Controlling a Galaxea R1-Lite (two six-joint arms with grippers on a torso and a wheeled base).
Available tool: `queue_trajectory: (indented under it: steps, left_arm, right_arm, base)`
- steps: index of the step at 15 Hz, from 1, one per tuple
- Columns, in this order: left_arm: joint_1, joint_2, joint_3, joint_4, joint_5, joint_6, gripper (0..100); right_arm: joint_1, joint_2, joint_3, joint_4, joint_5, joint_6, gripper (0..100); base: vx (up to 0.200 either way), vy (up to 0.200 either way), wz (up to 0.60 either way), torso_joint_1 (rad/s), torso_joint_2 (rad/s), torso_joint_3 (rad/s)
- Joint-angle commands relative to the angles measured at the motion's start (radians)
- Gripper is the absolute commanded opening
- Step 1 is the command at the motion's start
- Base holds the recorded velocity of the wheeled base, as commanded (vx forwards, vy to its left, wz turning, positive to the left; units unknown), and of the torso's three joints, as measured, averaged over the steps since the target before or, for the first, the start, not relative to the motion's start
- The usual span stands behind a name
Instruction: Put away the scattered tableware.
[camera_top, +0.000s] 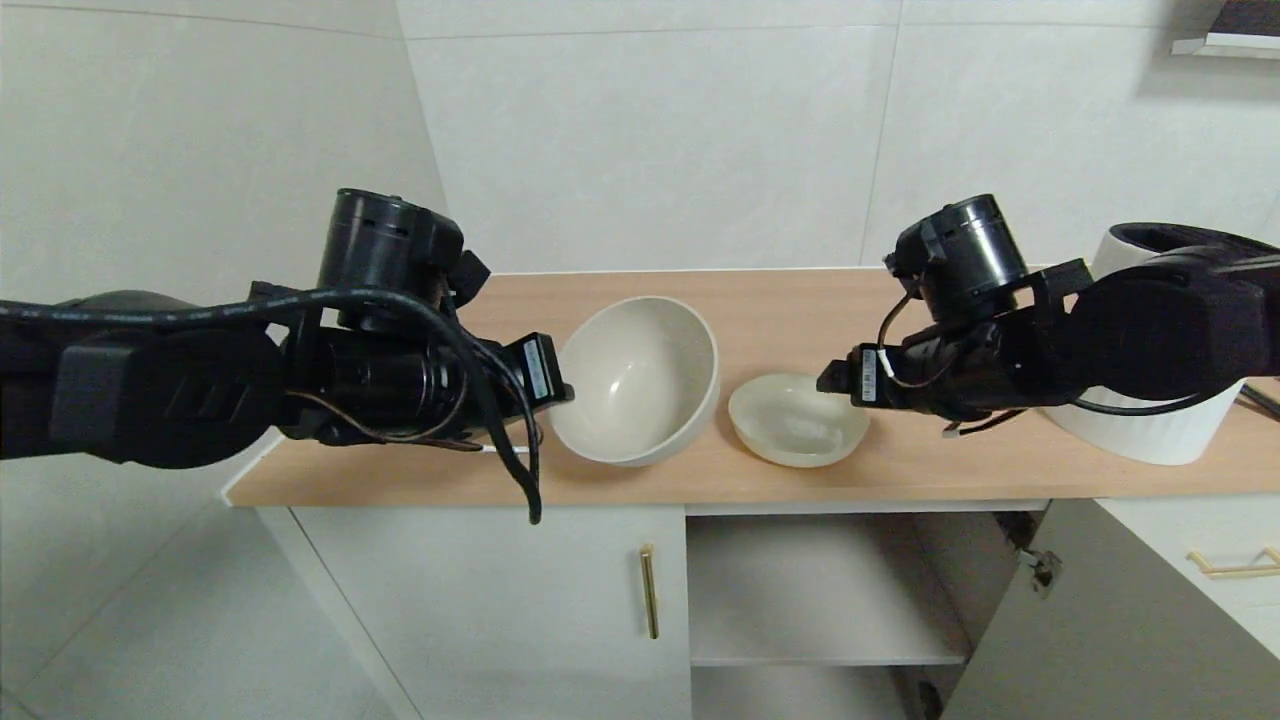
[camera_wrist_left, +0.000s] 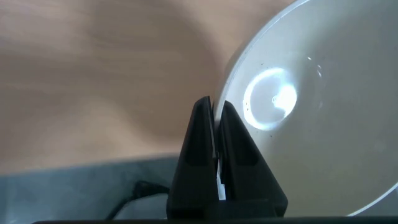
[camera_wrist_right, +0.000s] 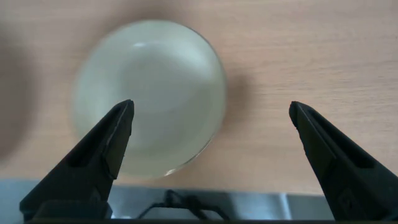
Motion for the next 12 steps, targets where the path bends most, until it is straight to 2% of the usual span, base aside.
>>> queue_trajectory:
  steps: [1,9,10,12]
  left_arm:
    - [0.0,-0.068,0.022,-0.001,-0.034,0.002,0]
    - [0.0,-0.079,0.023,-0.001,-0.034,0.002,0]
    - [0.0,-0.084,0.025,-0.001,-0.034,0.002,0]
    - [0.0,-0.093,0.028,-0.001,-0.034,0.002,0]
  right_arm:
    - [-0.015,0.062,-0.026,0.038,-0.001,-0.005,100]
    - [-0.035,0.124,-0.067,0.07,0.01,-0.002,100]
    - [-0.035,0.129,-0.067,0.069,0.011,0.001,0]
    - [-0.035,0.134,-0.075,0.069,0.016,0.004,0]
  base:
    - [0.0,0.0,0.0,0.0,0.0,0.0]
    - [0.0,0.0,0.0,0.0,0.0,0.0]
    - [0.0,0.0,0.0,0.0,0.0,0.0]
    - [0.0,0.0,0.0,0.0,0.0,0.0]
